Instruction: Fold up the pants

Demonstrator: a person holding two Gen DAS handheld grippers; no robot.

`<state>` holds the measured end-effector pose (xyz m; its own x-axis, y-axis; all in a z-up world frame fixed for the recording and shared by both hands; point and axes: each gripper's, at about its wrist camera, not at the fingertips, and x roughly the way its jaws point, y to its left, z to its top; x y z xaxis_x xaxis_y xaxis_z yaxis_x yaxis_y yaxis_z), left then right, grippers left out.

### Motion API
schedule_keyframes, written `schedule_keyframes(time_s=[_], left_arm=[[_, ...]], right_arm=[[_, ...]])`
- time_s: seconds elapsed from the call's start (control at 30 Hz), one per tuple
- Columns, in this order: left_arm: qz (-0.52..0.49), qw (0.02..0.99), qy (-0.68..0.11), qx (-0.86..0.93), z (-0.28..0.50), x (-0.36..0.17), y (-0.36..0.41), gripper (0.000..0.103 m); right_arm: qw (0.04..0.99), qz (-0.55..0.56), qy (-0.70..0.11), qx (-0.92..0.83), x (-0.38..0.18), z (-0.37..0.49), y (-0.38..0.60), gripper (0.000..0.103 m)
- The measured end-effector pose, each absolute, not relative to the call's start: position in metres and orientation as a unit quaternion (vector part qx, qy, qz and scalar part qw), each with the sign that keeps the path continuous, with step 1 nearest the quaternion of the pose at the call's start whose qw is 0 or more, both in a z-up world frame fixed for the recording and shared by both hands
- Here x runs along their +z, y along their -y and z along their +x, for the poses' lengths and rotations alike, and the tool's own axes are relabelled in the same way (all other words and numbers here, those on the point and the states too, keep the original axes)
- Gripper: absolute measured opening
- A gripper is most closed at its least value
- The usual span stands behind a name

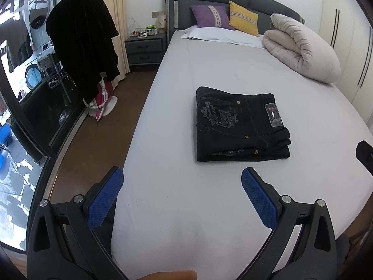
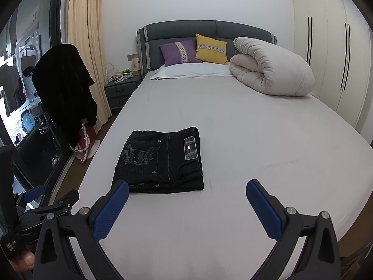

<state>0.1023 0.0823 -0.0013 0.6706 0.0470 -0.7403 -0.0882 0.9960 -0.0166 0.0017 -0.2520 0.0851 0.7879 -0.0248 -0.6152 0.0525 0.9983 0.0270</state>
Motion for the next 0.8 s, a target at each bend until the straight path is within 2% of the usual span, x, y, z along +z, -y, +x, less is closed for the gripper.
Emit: schedule_keyframes(time_s=[0.8], left_arm=[[-0.024, 0.913, -0.404, 0.037, 0.1044, -0.0099, -0.0775, 0.103]], right_arm=[[0.944, 0.020, -0.328, -0.018, 0.0846, 0.0020, 0.2509, 0.103]])
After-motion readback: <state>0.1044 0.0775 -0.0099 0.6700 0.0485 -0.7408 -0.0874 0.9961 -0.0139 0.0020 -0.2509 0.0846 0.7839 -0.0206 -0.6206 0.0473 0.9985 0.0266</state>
